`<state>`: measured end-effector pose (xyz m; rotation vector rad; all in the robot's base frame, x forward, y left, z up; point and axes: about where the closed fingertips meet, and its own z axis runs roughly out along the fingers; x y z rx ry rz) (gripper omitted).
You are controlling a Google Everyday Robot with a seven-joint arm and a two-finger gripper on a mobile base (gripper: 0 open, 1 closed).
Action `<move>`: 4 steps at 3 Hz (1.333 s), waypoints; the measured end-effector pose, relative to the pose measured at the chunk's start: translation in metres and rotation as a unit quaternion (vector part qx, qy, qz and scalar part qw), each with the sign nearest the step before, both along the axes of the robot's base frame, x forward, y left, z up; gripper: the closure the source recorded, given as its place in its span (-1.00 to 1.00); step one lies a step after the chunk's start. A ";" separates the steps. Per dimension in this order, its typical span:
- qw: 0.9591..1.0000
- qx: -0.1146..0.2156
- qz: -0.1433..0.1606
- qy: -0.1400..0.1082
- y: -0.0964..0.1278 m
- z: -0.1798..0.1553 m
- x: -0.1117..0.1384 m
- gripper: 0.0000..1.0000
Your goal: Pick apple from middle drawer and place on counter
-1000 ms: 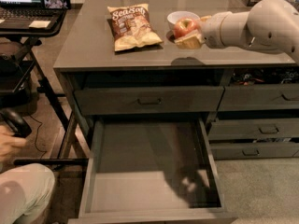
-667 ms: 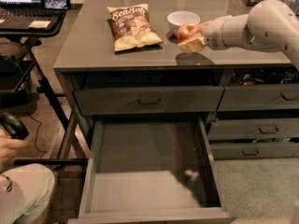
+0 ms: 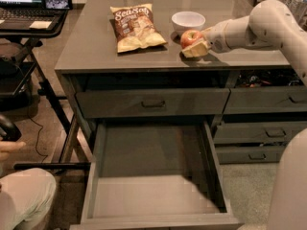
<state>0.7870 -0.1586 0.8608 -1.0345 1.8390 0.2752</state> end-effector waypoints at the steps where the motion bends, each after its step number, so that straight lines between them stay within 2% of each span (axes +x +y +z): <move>1: 1.000 -0.002 0.009 0.002 0.000 -0.002 -0.005 -0.45; 2: 1.000 -0.001 0.019 0.002 0.000 -0.004 -0.010 -0.93; 4: 1.000 -0.001 0.019 0.003 0.000 -0.004 -0.010 -1.00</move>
Offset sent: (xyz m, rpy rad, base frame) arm -0.0175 -0.0069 -0.0015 -0.0018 -0.0007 0.0538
